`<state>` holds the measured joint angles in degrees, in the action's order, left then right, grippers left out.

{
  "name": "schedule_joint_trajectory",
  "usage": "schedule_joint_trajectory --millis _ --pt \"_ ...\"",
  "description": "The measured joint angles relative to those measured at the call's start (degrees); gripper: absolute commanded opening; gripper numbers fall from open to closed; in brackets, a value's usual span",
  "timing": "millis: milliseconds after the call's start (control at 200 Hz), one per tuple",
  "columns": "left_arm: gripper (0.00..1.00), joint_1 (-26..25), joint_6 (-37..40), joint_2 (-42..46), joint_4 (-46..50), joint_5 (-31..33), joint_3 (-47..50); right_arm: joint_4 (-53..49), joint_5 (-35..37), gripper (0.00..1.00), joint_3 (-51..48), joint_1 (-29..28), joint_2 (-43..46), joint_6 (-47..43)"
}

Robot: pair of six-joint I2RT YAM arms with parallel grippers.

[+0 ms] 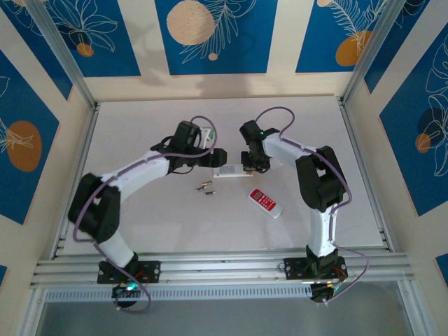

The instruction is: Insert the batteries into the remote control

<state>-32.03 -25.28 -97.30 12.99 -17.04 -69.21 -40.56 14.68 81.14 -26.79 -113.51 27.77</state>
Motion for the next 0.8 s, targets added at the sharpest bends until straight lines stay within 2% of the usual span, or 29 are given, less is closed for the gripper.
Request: schedule_joint_trajectory --millis 175,380,800 --pt "0.59 -0.6 0.0 -9.5 2.4 2.2 -6.0 0.1 0.6 0.16 0.0 -0.2 0.0 -0.5" --pt "0.48 -0.9 0.2 -14.7 5.6 1.9 -8.7 0.2 0.8 0.14 0.1 -0.2 -0.1 -0.9" --pt "0.39 -0.9 0.3 -18.5 10.2 1.8 -11.2 -0.6 3.3 0.15 2.0 -1.0 -1.2 -4.2"
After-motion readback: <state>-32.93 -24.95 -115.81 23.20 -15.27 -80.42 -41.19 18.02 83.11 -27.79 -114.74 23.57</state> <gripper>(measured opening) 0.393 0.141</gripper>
